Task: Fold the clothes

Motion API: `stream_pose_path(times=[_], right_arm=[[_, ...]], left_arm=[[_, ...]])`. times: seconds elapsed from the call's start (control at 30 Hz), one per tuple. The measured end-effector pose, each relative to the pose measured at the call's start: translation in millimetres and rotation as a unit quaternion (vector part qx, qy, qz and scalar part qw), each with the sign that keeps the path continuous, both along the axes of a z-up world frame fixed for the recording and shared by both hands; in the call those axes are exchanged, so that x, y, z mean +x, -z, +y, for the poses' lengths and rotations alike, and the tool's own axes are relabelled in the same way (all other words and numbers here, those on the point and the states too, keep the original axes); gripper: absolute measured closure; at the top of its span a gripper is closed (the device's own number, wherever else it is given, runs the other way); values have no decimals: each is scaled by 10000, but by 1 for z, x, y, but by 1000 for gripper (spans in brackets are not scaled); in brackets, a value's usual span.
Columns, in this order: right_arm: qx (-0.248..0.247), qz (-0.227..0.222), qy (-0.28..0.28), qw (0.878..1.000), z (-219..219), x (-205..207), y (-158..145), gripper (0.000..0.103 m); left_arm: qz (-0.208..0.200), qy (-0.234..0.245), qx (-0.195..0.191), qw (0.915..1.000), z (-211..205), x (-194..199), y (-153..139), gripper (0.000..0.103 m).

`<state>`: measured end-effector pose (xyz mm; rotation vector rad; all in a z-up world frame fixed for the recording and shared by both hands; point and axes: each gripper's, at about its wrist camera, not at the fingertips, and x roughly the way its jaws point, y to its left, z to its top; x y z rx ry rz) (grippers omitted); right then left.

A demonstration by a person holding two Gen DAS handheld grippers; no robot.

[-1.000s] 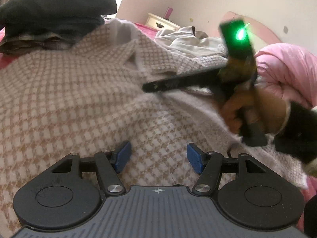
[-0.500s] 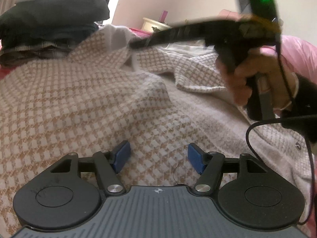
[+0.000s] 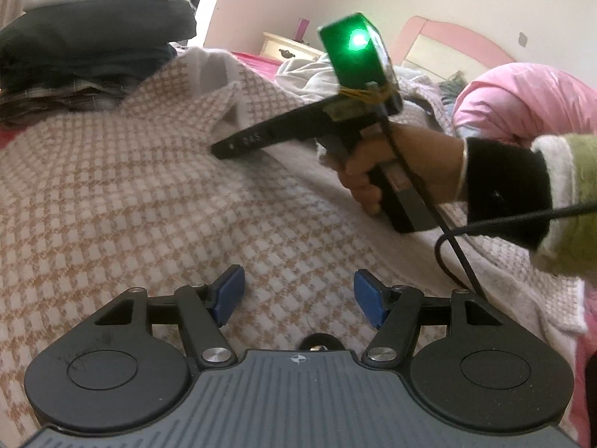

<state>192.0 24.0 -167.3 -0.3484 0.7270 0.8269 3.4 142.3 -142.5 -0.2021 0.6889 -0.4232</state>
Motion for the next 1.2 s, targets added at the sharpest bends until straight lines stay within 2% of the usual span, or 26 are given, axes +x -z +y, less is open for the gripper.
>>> stream_pose_path(times=[0.07, 0.17, 0.2, 0.27, 0.37, 0.47, 0.57, 0.63, 0.73, 0.83, 0.9, 0.97, 1.0, 1.03, 1.13, 1.2], right_arm=[[9, 70, 48, 10000, -2, 0, -2, 103], [305, 447, 341, 9980, -17, 0, -16, 103], [442, 521, 461, 9966, -26, -3, -26, 98], [633, 562, 520, 9951, -48, -18, -49, 97], [750, 643, 471, 9940, -85, -53, -81, 97], [764, 780, 621, 9921, -123, -94, -104, 97], [860, 1000, 999, 9862, -156, -133, -113, 97], [820, 965, 1065, 9862, -167, -159, -116, 97], [803, 1018, 742, 9888, -169, -195, -115, 97], [564, 1272, 319, 9898, -155, -223, -96, 97], [198, 1560, 173, 9874, -147, -239, -70, 97], [-268, 1852, 354, 9817, -147, -248, -39, 99], [-266, 1912, 538, 9797, -154, -252, -27, 102], [-13, 1998, 730, 9771, -163, -254, -26, 101], [534, 2091, 1266, 9682, -186, -260, -46, 94], [486, 1648, 1569, 9726, -202, -270, -63, 92]], left_arm=[[-15, 9, 64, 10000, -3, -3, 0, 38], [-67, -15, 171, 9998, -5, -8, -2, 38], [-66, -73, 133, 9999, -3, -9, -4, 38], [-38, -216, -19, 9998, 4, -9, -7, 38], [238, -404, -511, 9976, 21, -1, -6, 38], [457, -294, -708, 9960, 21, 12, 5, 38], [236, -149, -276, 9992, 3, 13, 7, 37], [177, -111, -64, 9998, -2, 11, 2, 37], [215, -88, -87, 9997, 1, 2, -9, 38], [266, -75, -214, 9994, 8, -16, -21, 38], [343, 45, -251, 9991, 5, -30, -22, 37], [446, 193, -243, 9985, -2, -42, -18, 37], [464, 242, -124, 9986, -8, -46, -14, 38], [467, 278, 21, 9985, -15, -50, -11, 37], [399, 378, 254, 9982, -30, -60, -9, 37], [400, 432, 210, 9980, -36, -61, -11, 37]])
